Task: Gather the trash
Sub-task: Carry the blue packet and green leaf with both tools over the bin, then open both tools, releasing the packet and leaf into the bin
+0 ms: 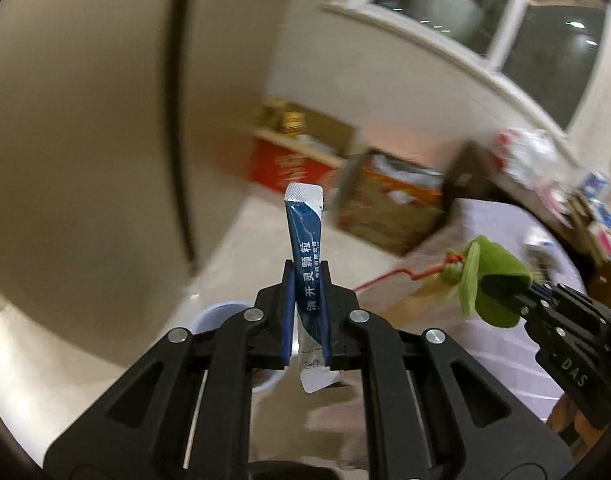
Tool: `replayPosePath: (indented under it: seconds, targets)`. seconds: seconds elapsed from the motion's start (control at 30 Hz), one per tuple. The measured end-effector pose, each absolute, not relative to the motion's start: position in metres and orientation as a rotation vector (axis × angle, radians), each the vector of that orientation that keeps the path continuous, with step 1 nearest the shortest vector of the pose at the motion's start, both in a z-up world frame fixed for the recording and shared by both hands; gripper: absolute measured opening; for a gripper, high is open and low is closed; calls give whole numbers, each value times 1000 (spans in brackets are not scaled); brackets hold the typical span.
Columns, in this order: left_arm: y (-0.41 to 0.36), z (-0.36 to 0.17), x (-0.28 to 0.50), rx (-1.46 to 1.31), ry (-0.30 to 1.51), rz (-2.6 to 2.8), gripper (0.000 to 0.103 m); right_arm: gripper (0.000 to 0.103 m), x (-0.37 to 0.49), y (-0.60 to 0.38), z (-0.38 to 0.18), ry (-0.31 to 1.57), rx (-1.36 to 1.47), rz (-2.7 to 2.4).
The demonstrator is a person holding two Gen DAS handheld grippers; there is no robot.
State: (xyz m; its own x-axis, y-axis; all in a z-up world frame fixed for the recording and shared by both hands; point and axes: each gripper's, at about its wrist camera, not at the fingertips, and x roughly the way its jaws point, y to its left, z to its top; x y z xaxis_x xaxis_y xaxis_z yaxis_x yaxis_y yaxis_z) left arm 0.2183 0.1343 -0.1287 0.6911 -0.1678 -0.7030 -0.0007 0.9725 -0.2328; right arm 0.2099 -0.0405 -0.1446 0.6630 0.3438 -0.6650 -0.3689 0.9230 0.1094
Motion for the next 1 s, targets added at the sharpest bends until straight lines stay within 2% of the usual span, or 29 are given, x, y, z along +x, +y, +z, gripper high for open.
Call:
replayPosePath:
  seconds: [0.1, 0.13, 0.17, 0.2, 0.23, 0.47, 0.73, 1.0]
  targets:
    - [169, -151, 223, -221, 836, -11, 11, 12, 228, -7, -171, 794, -39, 448]
    - [178, -158, 226, -225, 850, 2, 11, 17, 234, 6, -182, 807, -43, 458]
    - [184, -165, 229, -227, 863, 16, 11, 24, 240, 15, -193, 822, -50, 466]
    - [191, -174, 232, -229, 880, 32, 11, 41, 245, 23, -202, 838, -48, 478]
    - [197, -183, 236, -237, 898, 37, 11, 50, 252, 31, -214, 854, -50, 478]
    - [197, -222, 254, -243, 976, 29, 11, 54, 261, 41, -251, 932, -72, 436]
    - [178, -233, 266, -225, 997, -13, 11, 63, 261, 26, -238, 876, -72, 373]
    - [162, -229, 281, -221, 1007, -40, 11, 64, 257, 9, -222, 820, -33, 348]
